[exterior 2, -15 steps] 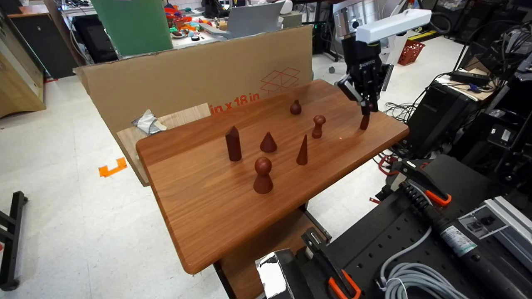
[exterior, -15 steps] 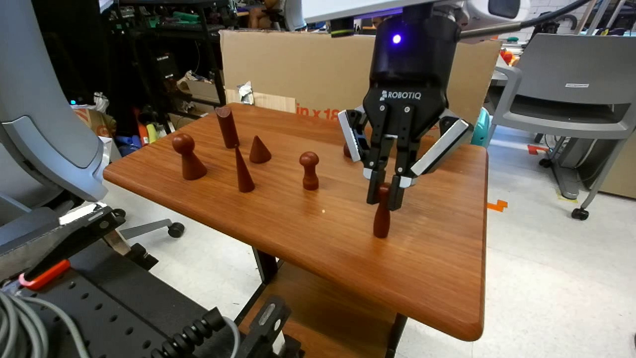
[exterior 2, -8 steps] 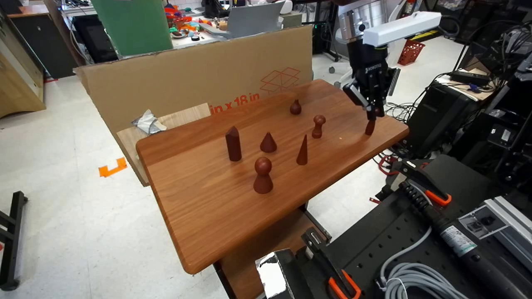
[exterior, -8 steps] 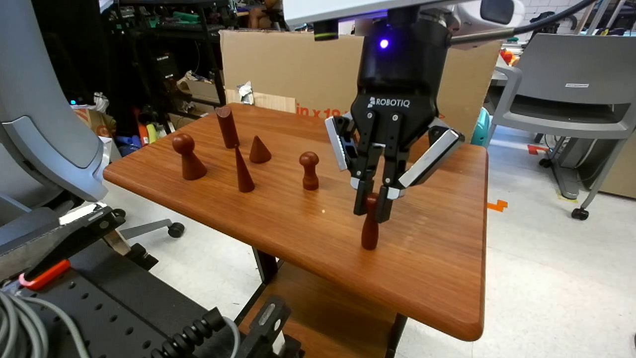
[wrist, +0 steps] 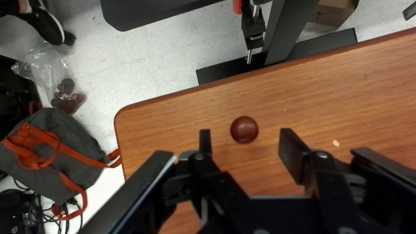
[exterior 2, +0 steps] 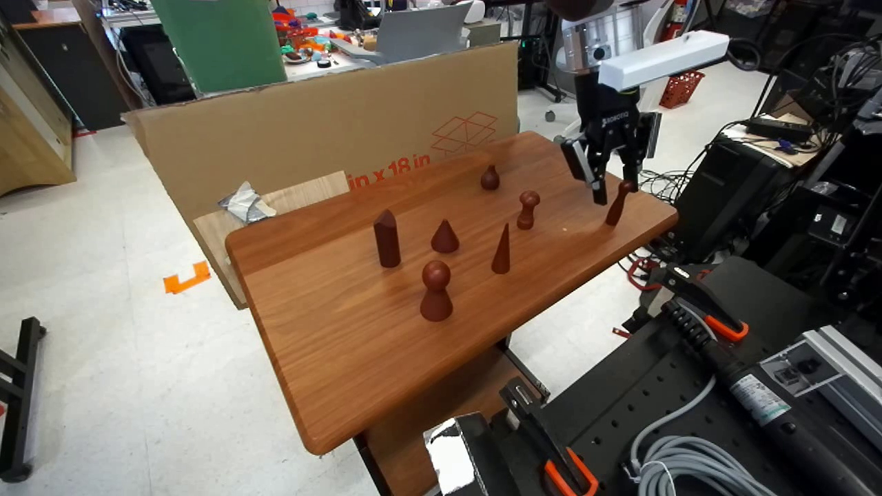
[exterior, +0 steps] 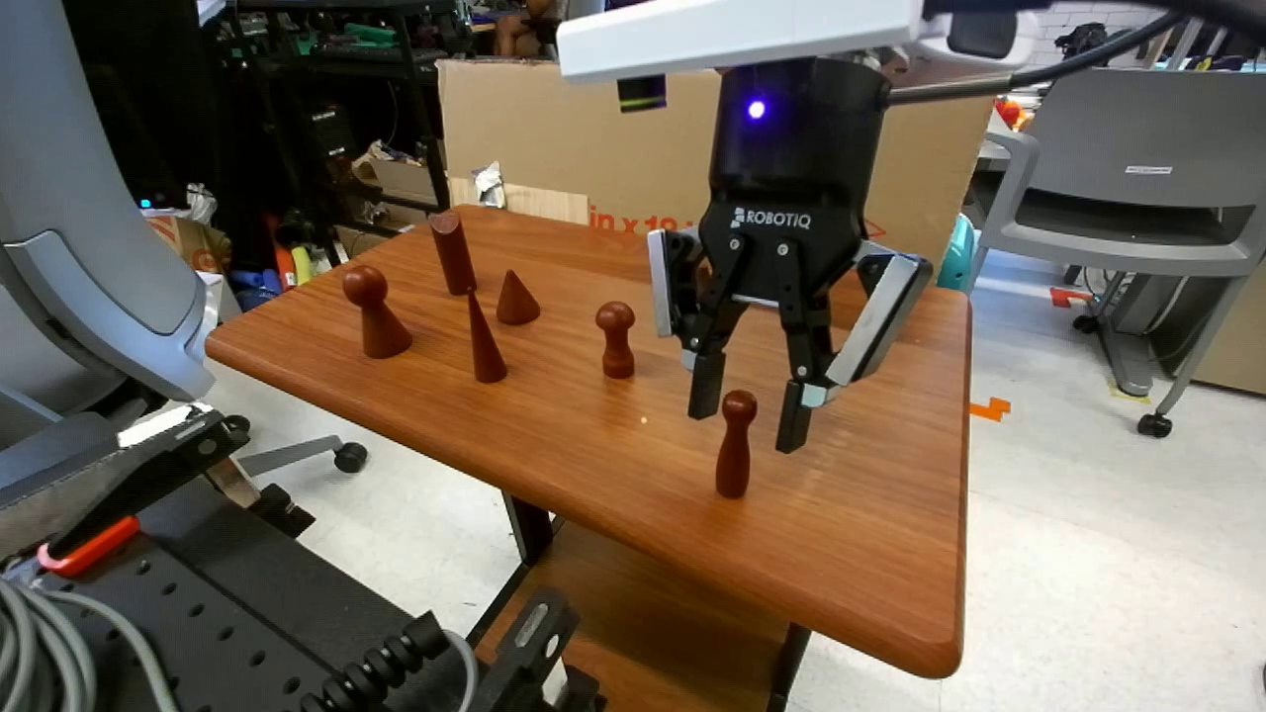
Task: Move the object on the right to the front
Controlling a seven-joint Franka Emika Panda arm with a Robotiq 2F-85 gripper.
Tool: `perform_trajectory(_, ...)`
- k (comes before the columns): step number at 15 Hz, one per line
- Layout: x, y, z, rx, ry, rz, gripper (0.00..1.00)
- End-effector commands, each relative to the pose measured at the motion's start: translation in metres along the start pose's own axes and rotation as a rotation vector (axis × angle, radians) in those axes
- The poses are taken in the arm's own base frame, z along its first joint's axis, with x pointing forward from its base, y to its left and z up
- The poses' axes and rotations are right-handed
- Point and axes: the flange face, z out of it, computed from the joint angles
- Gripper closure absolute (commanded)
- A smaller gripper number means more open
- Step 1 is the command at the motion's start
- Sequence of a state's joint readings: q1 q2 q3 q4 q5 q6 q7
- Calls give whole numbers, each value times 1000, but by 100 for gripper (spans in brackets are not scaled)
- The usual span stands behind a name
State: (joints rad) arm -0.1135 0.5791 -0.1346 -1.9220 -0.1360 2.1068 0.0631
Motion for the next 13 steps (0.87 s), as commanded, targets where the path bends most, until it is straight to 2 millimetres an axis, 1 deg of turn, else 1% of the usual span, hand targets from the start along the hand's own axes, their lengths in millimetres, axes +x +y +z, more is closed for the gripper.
perform_trajectory(1,-21,1,-18,-3,72,7,13)
perform_trajectory(3,-30,2,-32,16,125,8,1)
perform_trajectory(7,-55,4,-66,47,225,5,0)
perform_trajectory(9,-64,8,-82,58,217,25,0)
perform_trajectory(10,-45,8,-70,43,200,12,0)
perform_trajectory(11,-51,9,-77,46,211,14,0)
perform_trajectory(13,-56,10,-82,49,220,15,0)
